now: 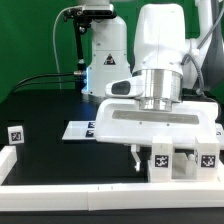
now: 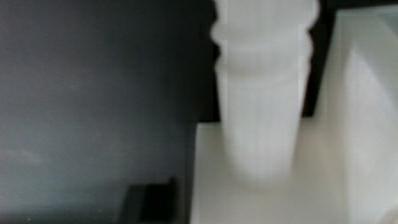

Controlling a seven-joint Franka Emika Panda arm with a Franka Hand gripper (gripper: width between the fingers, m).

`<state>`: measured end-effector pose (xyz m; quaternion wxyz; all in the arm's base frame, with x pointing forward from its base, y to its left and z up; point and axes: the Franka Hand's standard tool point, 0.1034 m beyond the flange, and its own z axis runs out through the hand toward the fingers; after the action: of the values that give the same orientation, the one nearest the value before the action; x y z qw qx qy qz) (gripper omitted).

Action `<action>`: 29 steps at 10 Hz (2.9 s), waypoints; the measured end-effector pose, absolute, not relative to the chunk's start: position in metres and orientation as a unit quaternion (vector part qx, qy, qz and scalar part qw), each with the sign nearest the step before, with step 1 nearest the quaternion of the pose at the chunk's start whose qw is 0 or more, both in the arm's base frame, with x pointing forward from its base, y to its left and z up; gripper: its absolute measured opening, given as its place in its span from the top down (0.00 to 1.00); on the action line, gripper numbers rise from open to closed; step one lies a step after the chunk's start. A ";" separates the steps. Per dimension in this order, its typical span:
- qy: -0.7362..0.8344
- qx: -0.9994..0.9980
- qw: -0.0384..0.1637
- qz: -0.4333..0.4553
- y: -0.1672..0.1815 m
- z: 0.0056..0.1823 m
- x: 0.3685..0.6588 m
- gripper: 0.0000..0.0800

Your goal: Assemble chair

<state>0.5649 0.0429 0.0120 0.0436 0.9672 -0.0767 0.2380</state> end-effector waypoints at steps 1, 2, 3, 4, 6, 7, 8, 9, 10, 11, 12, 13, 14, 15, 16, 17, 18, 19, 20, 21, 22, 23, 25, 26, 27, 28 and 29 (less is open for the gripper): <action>-0.078 0.967 0.044 0.238 0.042 0.012 0.565 0.92; -0.077 0.967 0.045 0.238 0.041 0.012 0.564 0.92; -0.077 0.967 0.045 0.238 0.041 0.012 0.564 0.95; -0.077 0.967 0.045 0.238 0.041 0.012 0.564 0.95; -0.074 0.968 0.046 0.237 0.040 0.013 0.564 0.95; -0.044 0.970 0.051 0.234 0.029 0.022 0.559 0.95; -0.047 0.976 0.042 0.210 0.018 0.035 0.544 0.95; -0.055 0.983 0.020 0.174 0.020 0.054 0.533 0.96; -0.068 0.987 -0.003 0.143 0.027 0.072 0.533 0.96; -0.081 0.991 -0.017 0.103 0.033 0.083 0.539 0.96; -0.080 0.995 -0.015 0.063 0.034 0.082 0.545 0.96; -0.082 0.996 -0.021 0.029 0.034 0.081 0.544 0.96; -0.082 0.996 -0.025 -0.005 0.031 0.077 0.539 0.96; -0.085 0.993 -0.031 -0.075 0.023 0.073 0.533 0.96; -0.087 0.987 -0.040 -0.130 0.016 0.088 0.537 0.96; -0.086 0.980 -0.043 -0.173 0.009 0.102 0.541 0.96; -0.089 0.967 -0.043 -0.234 0.006 0.106 0.536 0.96; -0.088 0.960 -0.043 -0.263 0.003 0.102 0.540 0.96; -0.088 0.949 -0.043 -0.300 0.001 0.100 0.536 0.96; -0.090 0.939 -0.044 -0.329 -0.001 0.099 0.533 0.96; -0.091 0.922 -0.040 -0.374 0.000 0.098 0.525 0.96; -0.082 0.897 -0.038 -0.433 0.008 0.095 0.521 0.96; -0.083 0.863 -0.021 -0.498 0.015 0.088 0.526 0.96; -0.094 0.839 0.008 -0.536 0.018 0.082 0.523 0.96; -0.094 0.838 0.011 -0.538 0.016 0.075 0.525 0.96; -0.096 0.832 0.010 -0.546 0.015 0.078 0.518 0.96; -0.096 0.836 0.008 -0.541 0.017 0.079 0.515 0.96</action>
Offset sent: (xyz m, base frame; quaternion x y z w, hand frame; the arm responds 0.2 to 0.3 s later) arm 0.0000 0.0000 0.0000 0.0000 0.0000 0.0000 1.0000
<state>0.5148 0.0167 0.0792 0.0076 0.8358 -0.0956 -0.5406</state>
